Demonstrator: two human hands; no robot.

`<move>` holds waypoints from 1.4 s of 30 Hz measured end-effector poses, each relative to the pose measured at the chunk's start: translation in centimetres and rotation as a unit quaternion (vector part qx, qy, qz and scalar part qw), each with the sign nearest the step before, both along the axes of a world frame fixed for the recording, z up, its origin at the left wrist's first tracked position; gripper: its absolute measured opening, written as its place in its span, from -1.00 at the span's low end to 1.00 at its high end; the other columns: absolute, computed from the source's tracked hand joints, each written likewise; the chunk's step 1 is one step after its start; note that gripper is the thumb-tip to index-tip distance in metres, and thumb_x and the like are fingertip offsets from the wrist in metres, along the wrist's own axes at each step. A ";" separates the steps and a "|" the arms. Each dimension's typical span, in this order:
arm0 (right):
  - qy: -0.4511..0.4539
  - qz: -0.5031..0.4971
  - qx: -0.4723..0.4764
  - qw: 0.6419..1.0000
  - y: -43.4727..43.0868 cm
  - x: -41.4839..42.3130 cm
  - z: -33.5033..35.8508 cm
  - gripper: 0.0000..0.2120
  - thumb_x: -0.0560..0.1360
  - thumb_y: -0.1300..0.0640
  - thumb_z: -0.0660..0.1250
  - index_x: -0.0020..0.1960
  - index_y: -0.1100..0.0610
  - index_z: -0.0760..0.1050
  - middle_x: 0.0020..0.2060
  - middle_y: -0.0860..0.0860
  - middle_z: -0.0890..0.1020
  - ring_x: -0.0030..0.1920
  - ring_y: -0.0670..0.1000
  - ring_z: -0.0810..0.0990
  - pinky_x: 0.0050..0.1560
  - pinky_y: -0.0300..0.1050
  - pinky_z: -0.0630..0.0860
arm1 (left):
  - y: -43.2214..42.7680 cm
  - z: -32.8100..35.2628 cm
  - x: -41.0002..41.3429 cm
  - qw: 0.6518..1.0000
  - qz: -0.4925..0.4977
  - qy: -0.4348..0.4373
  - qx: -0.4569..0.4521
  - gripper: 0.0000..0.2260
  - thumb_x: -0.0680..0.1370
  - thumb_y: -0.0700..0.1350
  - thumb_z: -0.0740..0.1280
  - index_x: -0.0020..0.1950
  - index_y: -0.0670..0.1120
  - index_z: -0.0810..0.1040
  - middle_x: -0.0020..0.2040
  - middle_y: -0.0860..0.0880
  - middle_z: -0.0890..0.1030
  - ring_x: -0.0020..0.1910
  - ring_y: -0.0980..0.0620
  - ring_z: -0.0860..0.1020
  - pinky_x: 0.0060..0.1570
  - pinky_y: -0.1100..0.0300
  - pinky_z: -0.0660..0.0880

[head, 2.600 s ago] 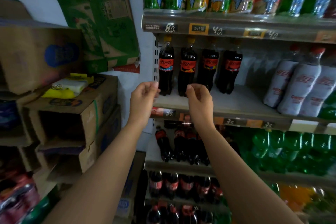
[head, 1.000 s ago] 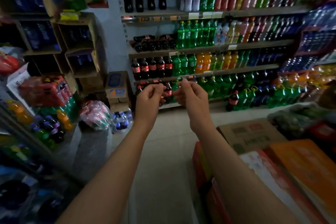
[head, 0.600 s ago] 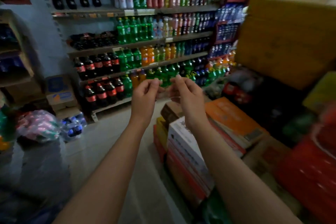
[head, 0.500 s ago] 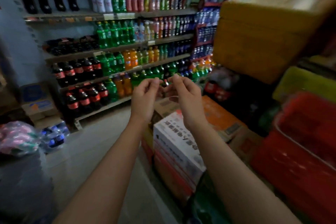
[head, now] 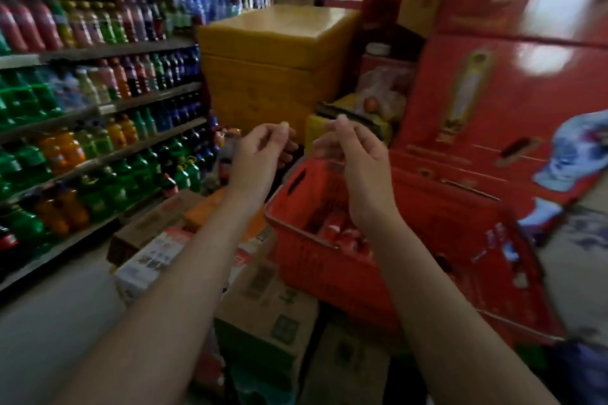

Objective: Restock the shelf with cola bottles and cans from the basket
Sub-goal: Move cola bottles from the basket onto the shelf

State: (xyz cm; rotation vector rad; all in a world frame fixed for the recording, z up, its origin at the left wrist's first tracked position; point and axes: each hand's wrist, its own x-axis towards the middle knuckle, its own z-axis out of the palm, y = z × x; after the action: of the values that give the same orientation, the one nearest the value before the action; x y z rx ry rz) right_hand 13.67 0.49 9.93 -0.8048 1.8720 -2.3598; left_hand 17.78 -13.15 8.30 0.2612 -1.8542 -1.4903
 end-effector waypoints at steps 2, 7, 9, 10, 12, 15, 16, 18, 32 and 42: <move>-0.001 -0.037 0.001 0.999 4.1 -2.8 -0.2 -0.71 0.62 -0.02 0.22 -0.11 0.13 0.60 -0.25 0.08 0.65 -0.23 0.00 0.61 -0.14 -0.11 0.53 | 3.1 -0.1 -3.1 0.999 -0.046 -0.017 -0.009 -0.68 0.61 0.08 0.23 -0.03 -0.16 0.60 -0.16 -0.12 0.61 -0.20 0.00 0.56 -0.08 -0.07 0.52; -0.015 -0.101 0.008 0.995 11.6 -8.1 -2.0 -0.71 0.61 -0.04 0.23 -0.17 0.04 0.61 -0.23 0.05 0.66 -0.19 0.01 0.58 -0.11 -0.04 0.48 | 9.4 -0.8 -9.4 0.989 -0.129 -0.063 -0.025 -0.72 0.61 0.04 0.26 -0.12 -0.12 0.60 -0.24 0.00 0.58 -0.25 0.15 0.53 -0.10 0.18 0.46; -0.024 -0.130 0.019 0.991 13.8 -10.1 -3.0 -0.71 0.61 -0.05 0.23 -0.18 0.01 0.62 -0.24 0.05 0.67 -0.19 0.01 0.59 -0.12 -0.04 0.48 | 11.2 -1.5 -11.6 0.981 -0.165 -0.096 -0.037 -0.65 0.60 0.08 0.26 -0.06 -0.21 0.60 -0.21 -0.08 0.59 -0.20 0.04 0.57 -0.06 0.12 0.48; -0.034 -0.142 0.021 0.989 14.7 -10.9 -3.4 -0.72 0.61 -0.04 0.23 -0.16 0.03 0.61 -0.24 0.06 0.67 -0.19 0.02 0.59 -0.16 -0.06 0.48 | 11.9 -1.8 -12.5 0.976 -0.182 -0.113 -0.039 -0.62 0.59 0.11 0.26 -0.02 -0.22 0.59 -0.17 -0.15 0.61 -0.16 -0.04 0.59 -0.02 0.05 0.50; -0.055 -0.167 0.021 0.984 16.2 -12.3 -4.1 -0.73 0.62 -0.01 0.22 -0.11 0.10 0.58 -0.25 0.07 0.67 -0.22 0.01 0.59 -0.24 -0.16 0.47 | 13.0 -2.5 -14.4 0.966 -0.208 -0.142 -0.049 -0.62 0.58 0.16 0.25 -0.02 -0.14 0.61 -0.09 -0.18 0.63 -0.06 -0.15 0.60 0.04 -0.06 0.51; -0.086 -0.194 0.037 0.977 17.8 -14.5 -5.4 -0.72 0.62 -0.02 0.22 -0.06 0.15 0.57 -0.25 0.07 0.67 -0.24 -0.02 0.59 -0.27 -0.22 0.48 | 14.7 -3.7 -17.4 0.952 -0.240 -0.165 -0.097 -0.67 0.59 0.13 0.23 -0.11 -0.09 0.60 -0.11 -0.13 0.64 -0.10 -0.09 0.58 0.03 -0.05 0.48; -0.095 -0.196 0.042 0.975 18.2 -15.3 -5.9 -0.72 0.62 -0.03 0.22 -0.05 0.15 0.57 -0.26 0.06 0.67 -0.27 -0.04 0.59 -0.27 -0.20 0.47 | 15.2 -4.3 -18.4 0.946 -0.249 -0.177 -0.110 -0.65 0.59 0.13 0.23 -0.12 -0.12 0.60 -0.10 -0.17 0.65 -0.11 -0.12 0.59 0.02 -0.06 0.48; -0.115 -0.205 0.057 0.970 18.8 -16.8 -6.8 -0.72 0.62 -0.02 0.22 -0.04 0.17 0.56 -0.30 0.03 0.64 -0.35 -0.07 0.56 -0.28 -0.17 0.45 | 15.9 -5.5 -20.5 0.932 -0.276 -0.201 -0.120 -0.62 0.59 0.14 0.23 -0.09 -0.17 0.61 -0.08 -0.23 0.65 -0.09 -0.18 0.60 0.02 -0.08 0.49; -0.294 -0.209 0.267 0.894 19.8 -23.8 -16.0 -0.60 0.61 -0.12 0.16 -0.09 0.20 0.55 -0.30 0.05 0.58 -0.35 -0.05 0.53 -0.37 -0.27 0.47 | 17.2 -15.9 -29.3 0.801 -0.372 -0.466 -0.061 -0.54 0.61 0.18 0.13 0.21 -0.17 0.50 0.01 -0.10 0.59 -0.03 -0.05 0.56 -0.01 0.09 0.52; -0.316 -0.151 0.341 0.872 19.1 -25.7 -22.7 -0.52 0.65 -0.09 0.07 0.39 0.20 0.43 0.35 0.16 0.49 0.39 0.09 0.42 0.35 -0.19 0.27 | 19.5 -22.7 -32.2 0.784 -0.312 -0.531 -0.076 -0.39 0.57 0.27 0.11 0.43 -0.14 0.39 0.45 -0.19 0.38 0.42 -0.17 0.34 0.41 0.01 0.27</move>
State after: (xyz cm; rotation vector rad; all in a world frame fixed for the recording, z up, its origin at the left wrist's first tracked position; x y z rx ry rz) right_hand -11.98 19.61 -12.74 0.3086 2.3156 -1.5286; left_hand -14.39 6.32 -14.43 0.5174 -3.1985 -1.7610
